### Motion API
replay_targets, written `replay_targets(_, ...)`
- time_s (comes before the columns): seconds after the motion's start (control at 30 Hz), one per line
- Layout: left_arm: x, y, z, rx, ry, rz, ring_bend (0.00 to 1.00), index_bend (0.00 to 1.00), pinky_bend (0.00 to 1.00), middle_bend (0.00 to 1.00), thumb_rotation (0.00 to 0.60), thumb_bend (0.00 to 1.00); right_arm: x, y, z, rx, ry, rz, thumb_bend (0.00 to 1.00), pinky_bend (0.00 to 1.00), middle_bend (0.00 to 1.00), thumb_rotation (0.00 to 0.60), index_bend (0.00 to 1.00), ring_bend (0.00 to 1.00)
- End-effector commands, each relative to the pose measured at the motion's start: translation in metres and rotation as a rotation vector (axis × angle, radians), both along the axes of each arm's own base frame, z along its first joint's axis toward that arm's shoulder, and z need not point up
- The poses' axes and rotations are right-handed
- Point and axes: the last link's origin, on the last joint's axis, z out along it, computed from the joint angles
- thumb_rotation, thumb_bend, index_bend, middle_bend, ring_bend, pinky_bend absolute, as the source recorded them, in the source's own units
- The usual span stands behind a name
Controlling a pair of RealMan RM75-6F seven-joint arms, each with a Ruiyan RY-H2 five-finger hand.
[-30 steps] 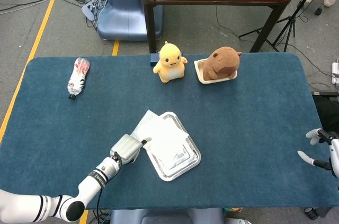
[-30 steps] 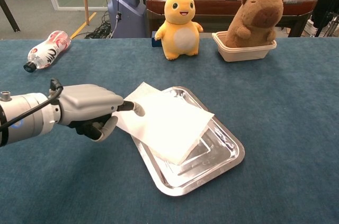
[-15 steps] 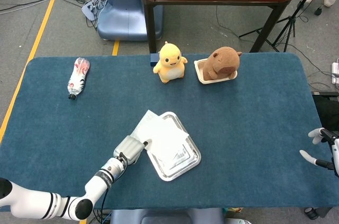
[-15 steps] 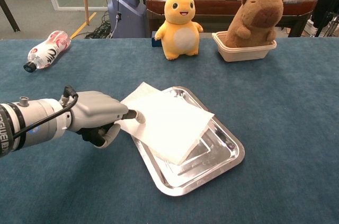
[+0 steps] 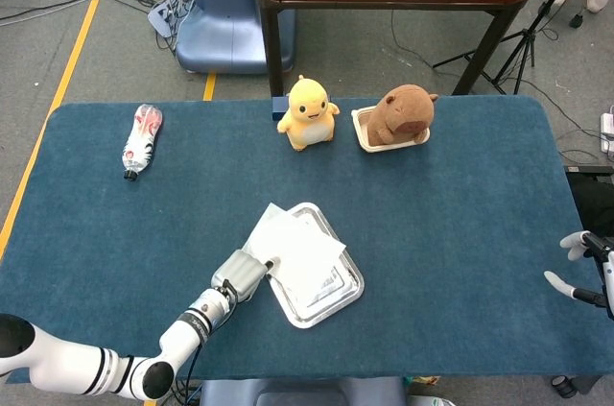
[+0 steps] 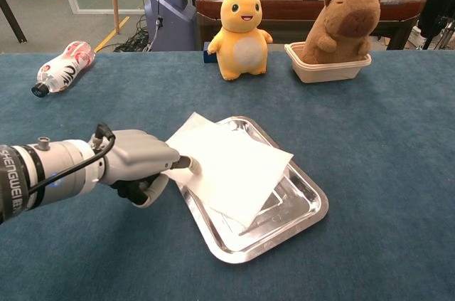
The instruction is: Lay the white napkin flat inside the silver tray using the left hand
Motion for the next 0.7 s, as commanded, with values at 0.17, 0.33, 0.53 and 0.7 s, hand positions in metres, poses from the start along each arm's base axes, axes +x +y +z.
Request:
replay_targets(0.17,0.0011,-0.0019,-0.0028,-0.018,0.001,-0.009,0.88,0.11,0.92,1.00,0.600,1.00,-0.0006,0.0012,0.0041,-0.014,-0.003,-0.003,0.01,0.70,0.58,0.600,0.47,0.50)
replay_targets(0.33,0.0017,-0.0033,-0.0037,-0.027,0.003,-0.017,0.88,0.12,0.92,1.00,0.600,1.00,-0.0017,0.0017,0.0076,-0.026,-0.007,-0.008,0.01,0.70,0.58,0.600,0.47,0.50)
replay_targets(0.53,0.0051,-0.0043,-0.0041,-0.027,-0.017,-0.044,0.88,0.13,0.92,1.00,0.600,1.00,-0.0019,0.0016,0.0067,-0.019,-0.007,-0.008,0.01,0.70,0.58,0.600,0.47,0.50)
replay_targets(0.7,0.0073,-0.0046,-0.0057,-0.023,-0.020,-0.073,0.88,0.13,0.92,1.00,0.600,1.00,-0.0017,0.0016,0.0065,-0.020,-0.006,-0.007,0.01,0.70,0.58,0.600,0.47,0.50)
